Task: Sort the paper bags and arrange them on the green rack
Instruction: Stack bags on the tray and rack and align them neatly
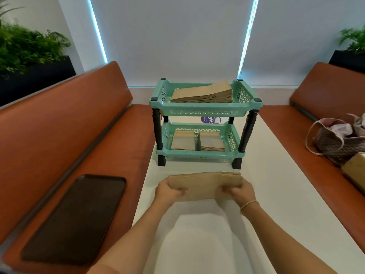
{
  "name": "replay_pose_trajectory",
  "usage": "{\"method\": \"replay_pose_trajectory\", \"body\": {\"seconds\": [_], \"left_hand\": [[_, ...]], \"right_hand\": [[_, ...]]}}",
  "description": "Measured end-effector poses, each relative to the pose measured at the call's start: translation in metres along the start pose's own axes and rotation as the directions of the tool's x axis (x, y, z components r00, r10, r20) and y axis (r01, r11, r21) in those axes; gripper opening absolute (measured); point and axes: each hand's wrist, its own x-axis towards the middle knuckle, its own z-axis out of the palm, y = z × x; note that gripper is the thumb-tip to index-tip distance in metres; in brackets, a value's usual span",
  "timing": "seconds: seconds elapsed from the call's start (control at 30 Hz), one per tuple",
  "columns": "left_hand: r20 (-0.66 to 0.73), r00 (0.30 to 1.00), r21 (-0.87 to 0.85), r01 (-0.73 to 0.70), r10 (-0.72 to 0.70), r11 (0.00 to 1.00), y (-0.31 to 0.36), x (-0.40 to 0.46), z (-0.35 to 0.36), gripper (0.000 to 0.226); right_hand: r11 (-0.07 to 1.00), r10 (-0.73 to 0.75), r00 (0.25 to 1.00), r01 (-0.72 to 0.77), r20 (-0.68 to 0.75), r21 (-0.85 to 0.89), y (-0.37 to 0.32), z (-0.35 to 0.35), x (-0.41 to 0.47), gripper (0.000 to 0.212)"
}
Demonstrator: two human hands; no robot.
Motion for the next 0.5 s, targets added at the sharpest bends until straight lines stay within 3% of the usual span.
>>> {"method": "replay_pose_trajectory", "body": {"seconds": [0.33, 0.43, 0.5], "left_hand": [[0.078, 0.996, -0.081, -0.031, 0.038, 0.996, 0.002, -0.001, -0.005, 0.044], [0.077, 0.996, -0.028, -0.037, 0.039, 0.999, 0.003, 0.0, -0.006, 0.046], [0.08, 0.995, 0.049, -0.067, 0.063, 0.997, 0.011, 0.004, -0.009, 0.046]], "right_hand": [[0.999, -0.012, 0.999, 0.01, 0.039, 0.05, 0.001, -0.001, -0.001, 0.031], [0.998, -0.025, 0.998, 0.028, 0.055, -0.05, -0.003, -0.006, 0.0, 0.03], [0.967, -0.085, 0.991, 0.107, 0.106, -0.231, -0.016, -0.014, 0.005, 0.03]]}}
